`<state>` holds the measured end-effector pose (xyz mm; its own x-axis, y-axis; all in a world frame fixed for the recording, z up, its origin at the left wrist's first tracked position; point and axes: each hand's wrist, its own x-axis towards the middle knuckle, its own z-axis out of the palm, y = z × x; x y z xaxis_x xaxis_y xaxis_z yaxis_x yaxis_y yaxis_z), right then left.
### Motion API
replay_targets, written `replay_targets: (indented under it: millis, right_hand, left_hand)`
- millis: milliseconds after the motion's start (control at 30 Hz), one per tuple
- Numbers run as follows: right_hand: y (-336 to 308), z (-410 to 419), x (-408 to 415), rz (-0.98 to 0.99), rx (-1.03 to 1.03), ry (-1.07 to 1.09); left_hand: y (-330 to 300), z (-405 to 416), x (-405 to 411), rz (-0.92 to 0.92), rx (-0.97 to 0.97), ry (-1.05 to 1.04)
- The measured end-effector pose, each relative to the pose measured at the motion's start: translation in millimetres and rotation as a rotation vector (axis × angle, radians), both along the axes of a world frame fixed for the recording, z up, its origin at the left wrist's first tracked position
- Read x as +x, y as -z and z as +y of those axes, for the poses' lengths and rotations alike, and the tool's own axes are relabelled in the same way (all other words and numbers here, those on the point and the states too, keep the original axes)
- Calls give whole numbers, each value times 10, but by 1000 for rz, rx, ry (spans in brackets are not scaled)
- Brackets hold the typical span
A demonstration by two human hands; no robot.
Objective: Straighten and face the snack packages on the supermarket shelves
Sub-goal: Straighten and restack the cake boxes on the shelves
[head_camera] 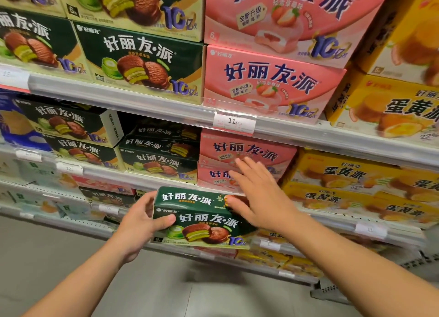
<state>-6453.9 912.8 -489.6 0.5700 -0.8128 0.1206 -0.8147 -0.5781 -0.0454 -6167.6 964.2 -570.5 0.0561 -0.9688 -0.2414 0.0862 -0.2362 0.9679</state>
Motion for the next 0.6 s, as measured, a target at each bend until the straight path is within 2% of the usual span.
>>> replay_targets:
  millis: [100,400,500,600]
  right_hand:
    - [4,31,215,65,153,5]
    - [-100,-130,1366,89,275,170]
    - [-185,-160,1785,-7,262,270]
    - [-311,-224,2060,-80,149,307]
  left_hand:
    - [-105,-142,159,-7,-33,36]
    - [-305,-537,1228,-98,-82,172]
    - [-387,-674,1612,-119,-109,188]
    - [-474,-815,1849,-84,-134,200]
